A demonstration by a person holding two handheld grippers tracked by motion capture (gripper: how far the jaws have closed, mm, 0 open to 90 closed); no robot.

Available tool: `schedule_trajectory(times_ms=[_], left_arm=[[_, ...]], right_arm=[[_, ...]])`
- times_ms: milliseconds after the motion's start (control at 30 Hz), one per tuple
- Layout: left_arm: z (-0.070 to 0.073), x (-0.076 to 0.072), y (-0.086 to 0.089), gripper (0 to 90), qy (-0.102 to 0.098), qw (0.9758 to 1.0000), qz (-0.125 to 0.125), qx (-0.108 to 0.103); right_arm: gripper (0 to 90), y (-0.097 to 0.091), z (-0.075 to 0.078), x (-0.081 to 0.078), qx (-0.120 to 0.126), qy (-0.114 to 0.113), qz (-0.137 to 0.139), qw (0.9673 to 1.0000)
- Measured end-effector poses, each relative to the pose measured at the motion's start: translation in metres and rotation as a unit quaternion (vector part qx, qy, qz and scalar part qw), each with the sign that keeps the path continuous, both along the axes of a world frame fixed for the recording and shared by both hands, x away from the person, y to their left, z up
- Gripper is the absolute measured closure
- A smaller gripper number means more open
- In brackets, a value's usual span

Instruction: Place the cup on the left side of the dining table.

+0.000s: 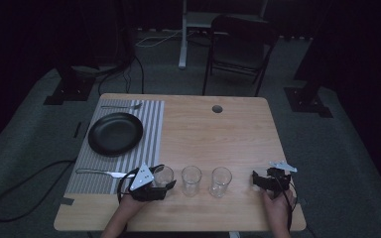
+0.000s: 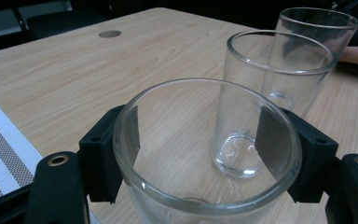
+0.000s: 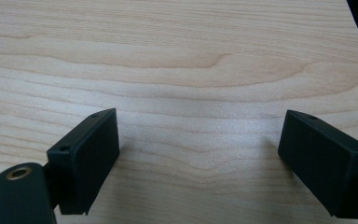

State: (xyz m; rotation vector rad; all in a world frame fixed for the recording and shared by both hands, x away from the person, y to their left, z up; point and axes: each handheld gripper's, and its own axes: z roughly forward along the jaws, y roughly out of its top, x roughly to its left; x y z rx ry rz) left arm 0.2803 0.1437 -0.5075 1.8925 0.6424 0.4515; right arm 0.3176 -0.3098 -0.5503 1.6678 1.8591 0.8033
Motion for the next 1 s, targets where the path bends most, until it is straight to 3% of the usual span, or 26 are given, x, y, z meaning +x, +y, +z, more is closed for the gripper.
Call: schedule_trajectory(times_ms=[167, 567, 600, 800, 1000], left_arm=[[0.003, 0.000, -0.002, 28.6, 0.002, 1.0000, 0.000, 0.010], [0.013, 0.008, 0.005, 28.6, 0.013, 0.9999, 0.004, -0.001], [0.016, 0.010, 0.007, 28.6, 0.017, 0.9998, 0.010, -0.008], [0.026, 0.016, 0.016, 28.6, 0.009, 0.9994, 0.033, -0.004], [0.042, 0.026, 0.028, 28.6, 0.001, 0.9982, 0.059, 0.010]], right_arm=[[12.0, 0.000, 0.000, 0.000, 0.000, 0.000, 0.000, 1.0000], [12.0, 0.000, 0.000, 0.000, 0.000, 0.000, 0.000, 1.0000], [12.0, 0.000, 0.000, 0.000, 0.000, 0.000, 0.000, 1.0000], [12.0, 0.000, 0.000, 0.000, 0.000, 0.000, 0.000, 1.0000], [12.0, 0.000, 0.000, 0.000, 0.000, 0.000, 0.000, 1.0000]])
